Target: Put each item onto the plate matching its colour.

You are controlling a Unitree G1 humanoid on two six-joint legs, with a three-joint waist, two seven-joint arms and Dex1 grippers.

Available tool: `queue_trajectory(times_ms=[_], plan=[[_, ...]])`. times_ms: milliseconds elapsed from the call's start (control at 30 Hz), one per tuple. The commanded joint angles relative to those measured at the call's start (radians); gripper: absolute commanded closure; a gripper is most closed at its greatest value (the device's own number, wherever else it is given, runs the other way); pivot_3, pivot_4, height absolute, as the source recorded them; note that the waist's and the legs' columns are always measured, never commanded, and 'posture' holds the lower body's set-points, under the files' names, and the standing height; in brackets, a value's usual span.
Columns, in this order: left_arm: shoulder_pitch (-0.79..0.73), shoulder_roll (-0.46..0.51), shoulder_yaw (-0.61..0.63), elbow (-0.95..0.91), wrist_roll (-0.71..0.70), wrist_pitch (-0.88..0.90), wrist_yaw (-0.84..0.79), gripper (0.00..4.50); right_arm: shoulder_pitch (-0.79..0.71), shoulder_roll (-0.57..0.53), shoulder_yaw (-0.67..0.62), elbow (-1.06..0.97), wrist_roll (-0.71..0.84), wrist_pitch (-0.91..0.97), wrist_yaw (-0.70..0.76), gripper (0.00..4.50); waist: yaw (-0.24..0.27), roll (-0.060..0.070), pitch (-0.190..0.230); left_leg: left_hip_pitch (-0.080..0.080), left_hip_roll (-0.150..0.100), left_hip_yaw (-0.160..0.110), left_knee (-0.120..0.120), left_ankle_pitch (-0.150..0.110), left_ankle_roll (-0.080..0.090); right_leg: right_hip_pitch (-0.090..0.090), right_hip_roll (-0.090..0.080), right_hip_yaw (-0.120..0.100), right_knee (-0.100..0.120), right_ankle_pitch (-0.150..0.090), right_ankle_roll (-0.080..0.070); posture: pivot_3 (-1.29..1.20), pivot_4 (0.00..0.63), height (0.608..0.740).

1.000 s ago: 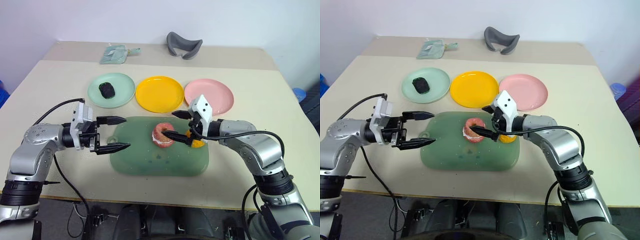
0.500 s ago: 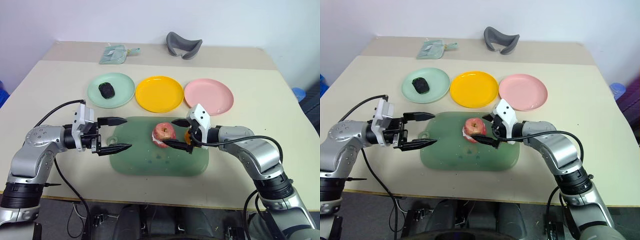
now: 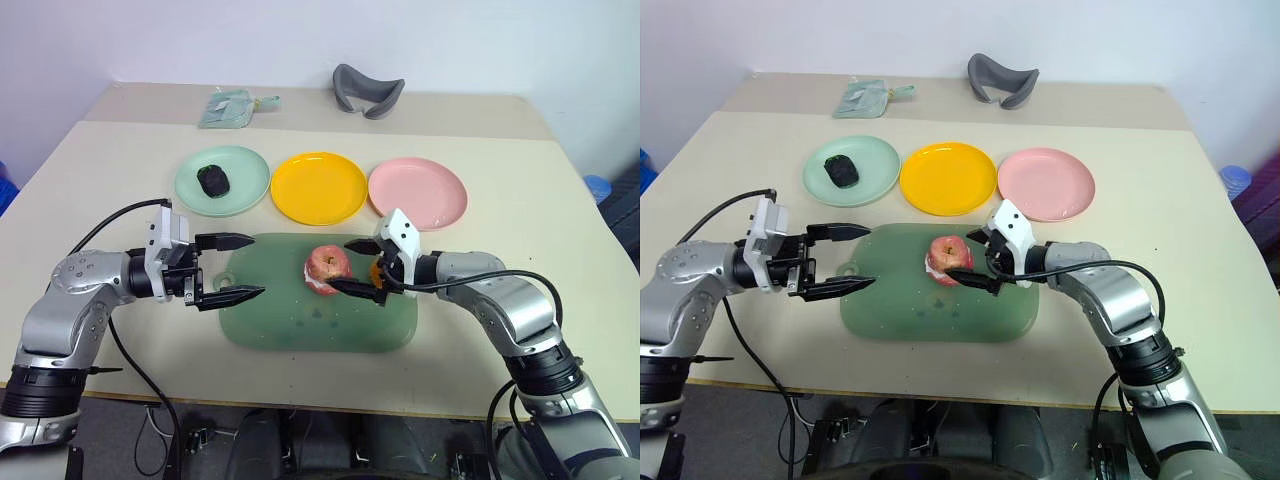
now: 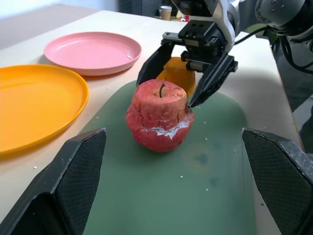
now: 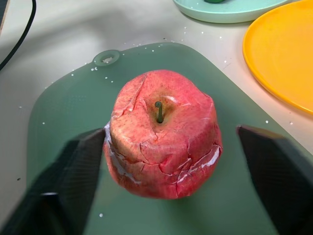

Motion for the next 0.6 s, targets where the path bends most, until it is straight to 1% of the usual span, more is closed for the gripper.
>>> queue_trajectory(times_ms=[33, 267, 467, 600], plan=[[0.005, 0.002, 0.021, -0.040, -0.016, -0.001, 0.006, 0.00, -0.008, 0.007, -0.007, -0.007, -0.002, -0.013, 0.003, 0.75, 0.000, 0.000, 0.000, 0.000, 0.000, 0.000, 0.000, 0.000, 0.000, 0.000, 0.000, 0.000, 0.000, 0.000, 0.000, 0.00, 0.150, 0.740], [0.017, 0.001, 0.024, -0.042, -0.012, -0.005, 0.014, 0.00, -0.009, 0.008, -0.020, -0.016, 0.009, -0.017, 0.013, 0.75, 0.000, 0.000, 0.000, 0.000, 0.000, 0.000, 0.000, 0.000, 0.000, 0.000, 0.000, 0.000, 0.000, 0.000, 0.000, 0.00, 0.150, 0.740], [0.020, -0.006, 0.019, -0.056, -0.018, 0.001, 0.032, 0.00, -0.116, 0.052, -0.126, -0.001, 0.090, 0.023, -0.014, 0.75, -0.001, 0.001, 0.000, 0.000, 0.000, 0.000, 0.000, 0.000, 0.000, 0.000, 0.000, 0.000, 0.000, 0.000, 0.000, 0.00, 0.150, 0.740], [0.024, -0.012, 0.020, -0.065, -0.018, 0.005, 0.042, 0.00, -0.134, 0.026, -0.124, 0.018, 0.087, 0.021, 0.013, 0.75, 0.003, 0.001, 0.000, 0.000, 0.000, 0.000, -0.001, 0.000, 0.000, 0.000, 0.000, 0.000, 0.000, 0.000, 0.000, 0.00, 0.150, 0.740]])
